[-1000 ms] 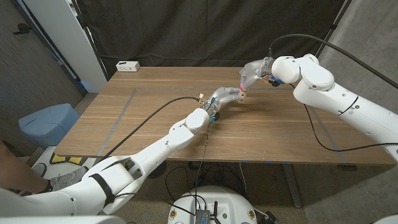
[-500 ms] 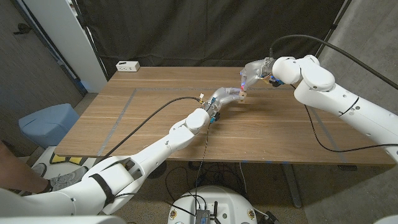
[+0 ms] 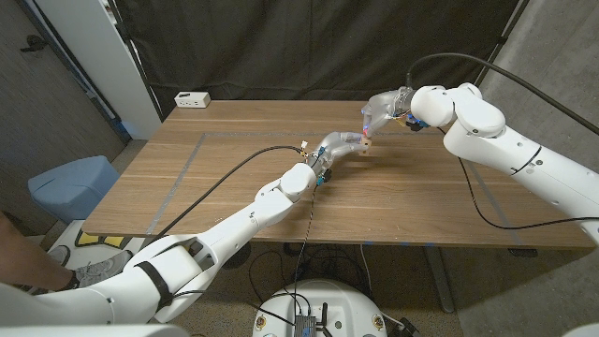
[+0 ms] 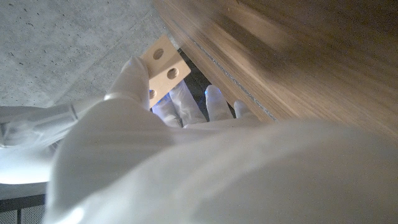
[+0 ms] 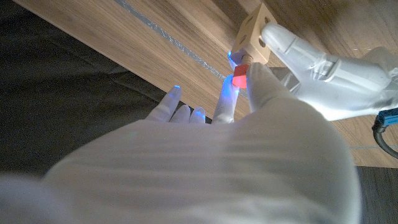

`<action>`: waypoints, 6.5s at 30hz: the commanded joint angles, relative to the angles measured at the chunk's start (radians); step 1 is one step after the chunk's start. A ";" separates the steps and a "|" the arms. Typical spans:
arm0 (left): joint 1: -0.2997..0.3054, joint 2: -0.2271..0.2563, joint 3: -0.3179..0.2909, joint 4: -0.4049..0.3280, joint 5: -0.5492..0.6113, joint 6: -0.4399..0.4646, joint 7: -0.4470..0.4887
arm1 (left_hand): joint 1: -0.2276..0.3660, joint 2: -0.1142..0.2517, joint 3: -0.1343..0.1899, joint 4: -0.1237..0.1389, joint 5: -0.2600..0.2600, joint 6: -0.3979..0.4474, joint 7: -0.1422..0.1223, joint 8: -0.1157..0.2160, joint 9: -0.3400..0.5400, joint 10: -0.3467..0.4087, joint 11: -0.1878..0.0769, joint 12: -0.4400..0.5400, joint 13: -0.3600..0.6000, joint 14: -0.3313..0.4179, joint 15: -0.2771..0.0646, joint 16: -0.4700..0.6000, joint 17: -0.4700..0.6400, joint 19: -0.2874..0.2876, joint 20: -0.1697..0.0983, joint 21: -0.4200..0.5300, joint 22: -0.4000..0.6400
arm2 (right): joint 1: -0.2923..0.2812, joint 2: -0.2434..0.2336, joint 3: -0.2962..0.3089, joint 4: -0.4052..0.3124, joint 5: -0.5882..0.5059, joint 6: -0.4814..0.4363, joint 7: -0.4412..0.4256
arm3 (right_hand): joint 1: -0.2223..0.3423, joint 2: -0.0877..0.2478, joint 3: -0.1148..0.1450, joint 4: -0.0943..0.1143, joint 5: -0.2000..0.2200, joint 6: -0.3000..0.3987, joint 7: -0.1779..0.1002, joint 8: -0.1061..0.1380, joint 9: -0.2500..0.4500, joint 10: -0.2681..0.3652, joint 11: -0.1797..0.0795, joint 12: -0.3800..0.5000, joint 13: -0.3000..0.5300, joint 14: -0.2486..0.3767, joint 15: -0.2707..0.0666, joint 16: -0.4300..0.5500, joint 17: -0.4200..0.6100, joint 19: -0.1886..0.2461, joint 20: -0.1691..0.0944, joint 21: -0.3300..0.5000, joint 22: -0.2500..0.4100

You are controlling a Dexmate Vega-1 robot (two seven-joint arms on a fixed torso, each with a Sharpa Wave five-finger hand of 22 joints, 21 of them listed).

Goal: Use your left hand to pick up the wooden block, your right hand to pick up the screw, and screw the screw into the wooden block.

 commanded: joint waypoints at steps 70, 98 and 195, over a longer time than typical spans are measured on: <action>0.010 0.010 0.000 -0.022 0.001 0.019 0.005 | 0.023 0.043 0.013 0.001 0.010 0.023 0.012 0.007 0.005 0.006 -0.003 0.003 0.028 0.010 -0.070 0.001 -0.001 0.007 0.004 0.006 0.004 | -0.036 -0.003 -0.023 -0.015 -0.043 -0.083 -0.066 | -0.277 0.062 -0.125 0.098 0.013 0.299 0.036 0.109 -0.020 0.218 -0.010 0.013 -0.002 0.134 -0.081 0.033 0.002 0.124 -0.034 0.000 0.003; 0.012 0.011 -0.001 -0.020 0.003 0.007 0.005 | 0.022 0.045 0.019 0.002 0.012 0.020 0.014 0.006 0.005 0.005 -0.002 0.004 0.028 0.013 -0.066 0.000 -0.001 0.011 0.005 0.007 0.004 | -0.030 -0.017 -0.010 -0.044 -0.055 -0.104 0.030 | -0.393 0.020 -0.208 0.107 0.045 0.054 0.070 0.000 -0.013 0.130 0.096 -0.021 0.003 0.087 -0.016 -0.008 -0.002 0.072 -0.006 -0.012 0.004; -0.012 -0.009 0.006 0.026 0.004 -0.006 0.001 | 0.023 0.044 0.021 0.002 0.012 0.018 0.015 0.006 0.004 0.005 -0.002 0.005 0.027 0.013 -0.068 0.000 0.000 0.012 0.004 0.005 0.004 | -0.017 0.000 0.003 0.019 -0.020 0.009 -0.046 | -0.077 0.040 -0.045 -0.006 0.006 0.094 0.021 0.026 0.003 0.097 0.037 0.005 0.005 0.103 -0.036 0.004 -0.001 0.081 0.013 0.003 0.004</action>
